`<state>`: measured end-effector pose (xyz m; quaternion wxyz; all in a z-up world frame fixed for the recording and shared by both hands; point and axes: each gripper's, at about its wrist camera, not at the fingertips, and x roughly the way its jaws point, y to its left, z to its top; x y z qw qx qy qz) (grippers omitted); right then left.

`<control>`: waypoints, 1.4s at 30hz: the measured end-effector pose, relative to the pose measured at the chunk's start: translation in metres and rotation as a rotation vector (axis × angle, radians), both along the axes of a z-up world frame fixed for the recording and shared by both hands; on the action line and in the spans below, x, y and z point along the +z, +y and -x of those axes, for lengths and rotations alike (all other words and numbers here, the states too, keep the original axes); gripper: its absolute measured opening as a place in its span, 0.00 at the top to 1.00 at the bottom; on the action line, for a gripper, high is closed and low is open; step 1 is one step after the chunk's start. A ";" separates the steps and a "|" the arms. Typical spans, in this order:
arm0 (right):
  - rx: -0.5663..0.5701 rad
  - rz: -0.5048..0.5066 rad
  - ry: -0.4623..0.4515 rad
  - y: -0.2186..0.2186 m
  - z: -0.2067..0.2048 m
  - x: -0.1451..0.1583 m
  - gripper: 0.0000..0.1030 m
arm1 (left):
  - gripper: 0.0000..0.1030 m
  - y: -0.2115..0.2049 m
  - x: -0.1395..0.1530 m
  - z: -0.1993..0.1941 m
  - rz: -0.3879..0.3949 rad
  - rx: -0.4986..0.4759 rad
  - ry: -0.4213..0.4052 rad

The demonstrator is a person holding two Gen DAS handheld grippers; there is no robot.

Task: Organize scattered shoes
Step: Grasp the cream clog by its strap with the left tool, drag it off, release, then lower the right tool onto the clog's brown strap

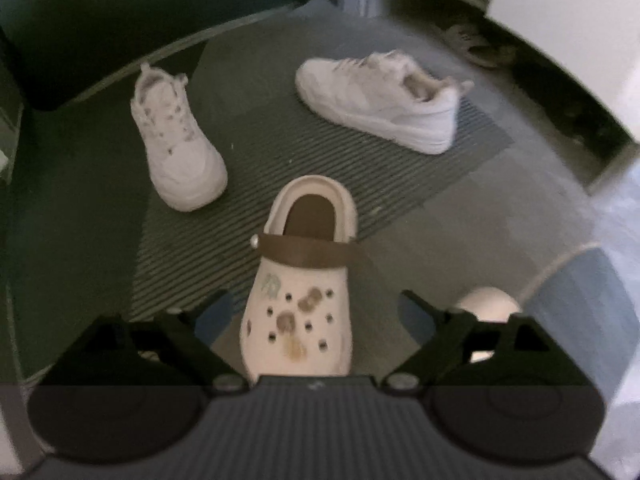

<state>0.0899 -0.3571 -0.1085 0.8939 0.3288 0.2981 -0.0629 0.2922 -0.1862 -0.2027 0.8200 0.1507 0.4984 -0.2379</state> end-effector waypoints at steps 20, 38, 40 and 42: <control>0.029 0.232 0.073 0.005 -0.084 0.139 0.00 | 0.00 0.099 0.229 0.137 0.109 0.139 -0.244; 1.563 1.652 0.328 0.130 -0.120 -0.111 0.00 | 0.00 0.235 0.265 0.166 0.312 0.437 -0.145; 1.624 1.704 0.270 0.137 -0.124 -0.134 0.00 | 0.00 0.246 0.257 0.164 0.340 0.468 -0.107; 1.613 1.683 0.246 0.142 -0.134 -0.153 0.00 | 0.00 0.250 0.249 0.160 0.336 0.477 -0.087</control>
